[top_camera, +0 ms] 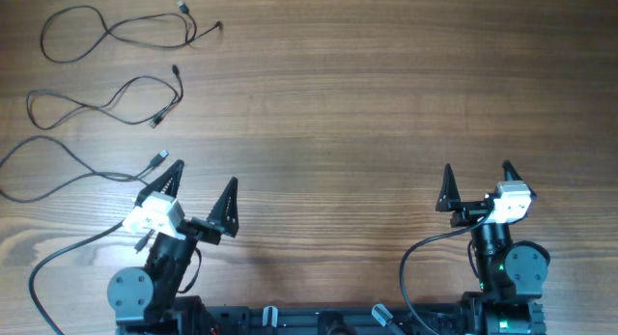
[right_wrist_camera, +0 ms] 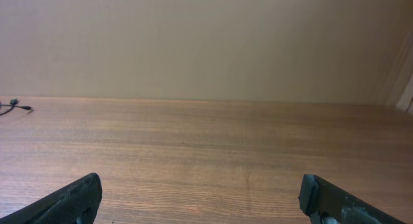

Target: Untangle cables

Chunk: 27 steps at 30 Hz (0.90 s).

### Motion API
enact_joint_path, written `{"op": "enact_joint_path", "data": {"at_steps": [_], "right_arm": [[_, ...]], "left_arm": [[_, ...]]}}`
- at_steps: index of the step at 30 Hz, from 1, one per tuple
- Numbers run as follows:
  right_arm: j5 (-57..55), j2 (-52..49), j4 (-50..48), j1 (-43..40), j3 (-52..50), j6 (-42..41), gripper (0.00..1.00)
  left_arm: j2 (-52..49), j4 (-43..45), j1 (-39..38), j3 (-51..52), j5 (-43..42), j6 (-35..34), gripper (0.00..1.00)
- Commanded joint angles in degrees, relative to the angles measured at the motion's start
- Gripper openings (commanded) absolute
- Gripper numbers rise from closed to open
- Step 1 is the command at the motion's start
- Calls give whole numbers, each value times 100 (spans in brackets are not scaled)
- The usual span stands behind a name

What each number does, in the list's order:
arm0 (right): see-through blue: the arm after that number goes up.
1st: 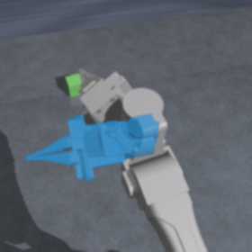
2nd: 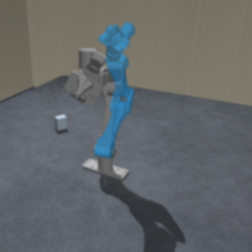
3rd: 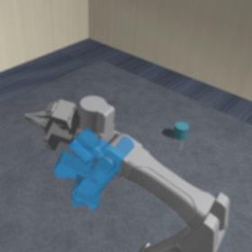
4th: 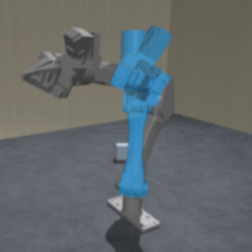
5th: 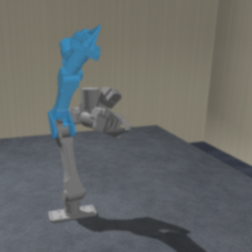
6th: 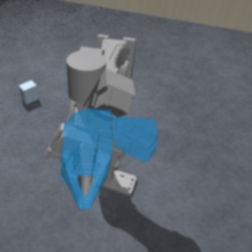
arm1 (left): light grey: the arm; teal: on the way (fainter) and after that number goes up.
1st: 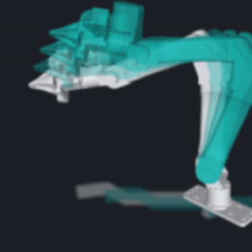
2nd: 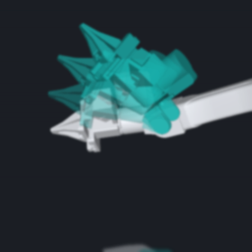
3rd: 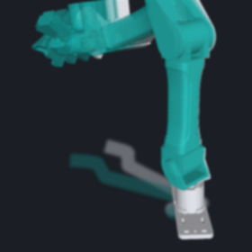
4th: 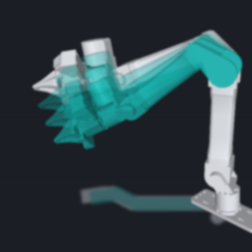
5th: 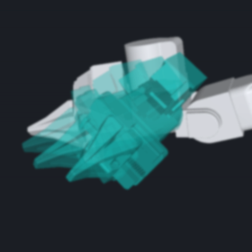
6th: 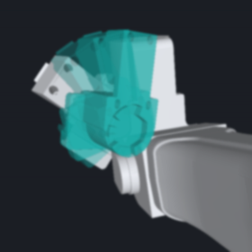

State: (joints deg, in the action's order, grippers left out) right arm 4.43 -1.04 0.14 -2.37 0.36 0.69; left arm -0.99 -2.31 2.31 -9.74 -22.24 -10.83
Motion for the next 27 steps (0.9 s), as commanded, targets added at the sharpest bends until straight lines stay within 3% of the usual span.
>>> {"op": "enact_joint_path", "data": {"at_steps": [1, 27], "right_arm": [[-57, 76, -15, -24, -7, -79, 100], [-57, 76, -15, -24, -7, -79, 100]], "left_arm": [[81, 164, -28, 286, 179, -11, 100], [81, 686, -28, 695, 1147, -308, 100]]}}
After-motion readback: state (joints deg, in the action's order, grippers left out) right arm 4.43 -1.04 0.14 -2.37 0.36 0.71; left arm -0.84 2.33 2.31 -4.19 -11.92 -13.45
